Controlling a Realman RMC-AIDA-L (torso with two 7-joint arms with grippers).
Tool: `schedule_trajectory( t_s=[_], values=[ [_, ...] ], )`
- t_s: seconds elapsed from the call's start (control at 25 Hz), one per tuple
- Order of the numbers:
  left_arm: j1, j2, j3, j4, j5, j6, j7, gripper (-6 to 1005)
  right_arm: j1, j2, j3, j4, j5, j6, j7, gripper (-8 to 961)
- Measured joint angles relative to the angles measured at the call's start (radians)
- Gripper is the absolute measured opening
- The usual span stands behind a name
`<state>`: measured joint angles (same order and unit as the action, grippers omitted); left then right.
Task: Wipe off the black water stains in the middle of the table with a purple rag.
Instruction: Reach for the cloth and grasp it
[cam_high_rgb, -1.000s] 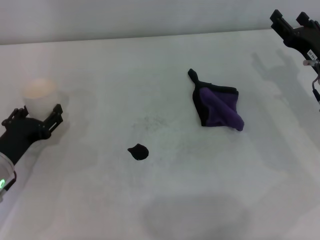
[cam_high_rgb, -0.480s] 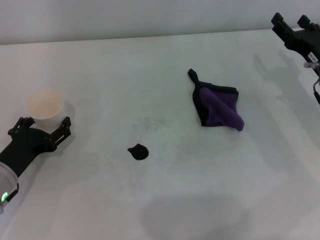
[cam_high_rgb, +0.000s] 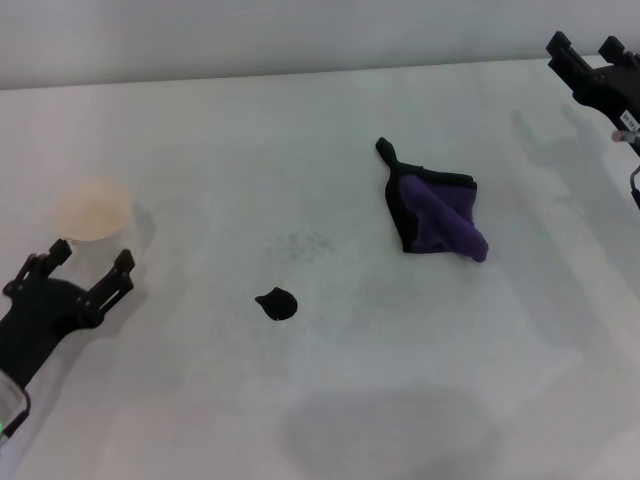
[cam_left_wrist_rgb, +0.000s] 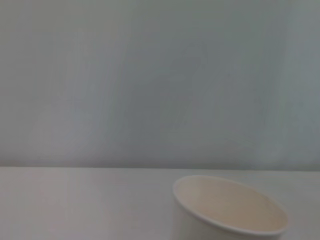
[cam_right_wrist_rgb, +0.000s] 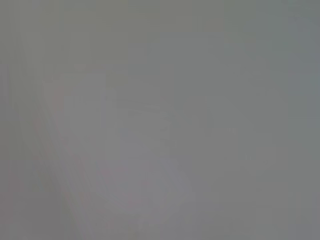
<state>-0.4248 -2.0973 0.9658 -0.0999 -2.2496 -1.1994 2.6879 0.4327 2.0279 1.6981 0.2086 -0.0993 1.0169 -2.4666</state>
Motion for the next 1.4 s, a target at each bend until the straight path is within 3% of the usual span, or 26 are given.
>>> schedule_trajectory(
  t_s=[0.24, 0.4, 0.52, 0.68, 0.88, 1.12, 1.24, 1.28, 1.4],
  values=[
    [0.046, 0.002, 0.001, -0.003, 0.022, -0.037, -0.008, 888, 0.005, 0.0, -0.004, 0.0, -0.004, -0.007, 0.0, 857],
    [0.096, 0.002, -0.009, -0.005, 0.015, -0.097, -0.006, 888, 0.015, -0.001, -0.06, 0.008, -0.004, -0.011, 0.007, 857],
    [0.145, 0.001, -0.037, -0.003, -0.001, -0.178, -0.002, 887, 0.042, -0.018, -0.155, 0.018, -0.008, -0.044, 0.019, 857],
    [0.195, 0.004, -0.085, 0.003, -0.005, -0.253, -0.002, 887, 0.085, -0.06, -0.279, 0.07, -0.09, -0.13, 0.099, 856],
    [0.207, 0.005, -0.125, 0.004, -0.005, -0.253, -0.002, 887, 0.126, -0.109, -0.309, 0.217, -0.424, -0.308, 0.335, 856],
    [0.201, 0.008, -0.126, 0.0, -0.068, -0.227, -0.001, 887, 0.163, -0.126, -0.302, 0.407, -0.9, -0.5, 0.757, 856],
    [0.195, 0.007, -0.126, -0.003, -0.091, -0.215, 0.0, 888, 0.167, -0.139, -0.288, 0.531, -1.18, -0.506, 1.019, 857],
    [0.194, 0.007, -0.127, -0.004, -0.093, -0.215, 0.0, 888, 0.167, -0.139, -0.288, 0.531, -1.18, -0.506, 1.019, 857],
    [0.191, 0.007, -0.127, -0.004, -0.099, -0.214, 0.0, 888, 0.172, -0.156, -0.248, 0.644, -1.481, -0.422, 1.331, 857]
  ],
)
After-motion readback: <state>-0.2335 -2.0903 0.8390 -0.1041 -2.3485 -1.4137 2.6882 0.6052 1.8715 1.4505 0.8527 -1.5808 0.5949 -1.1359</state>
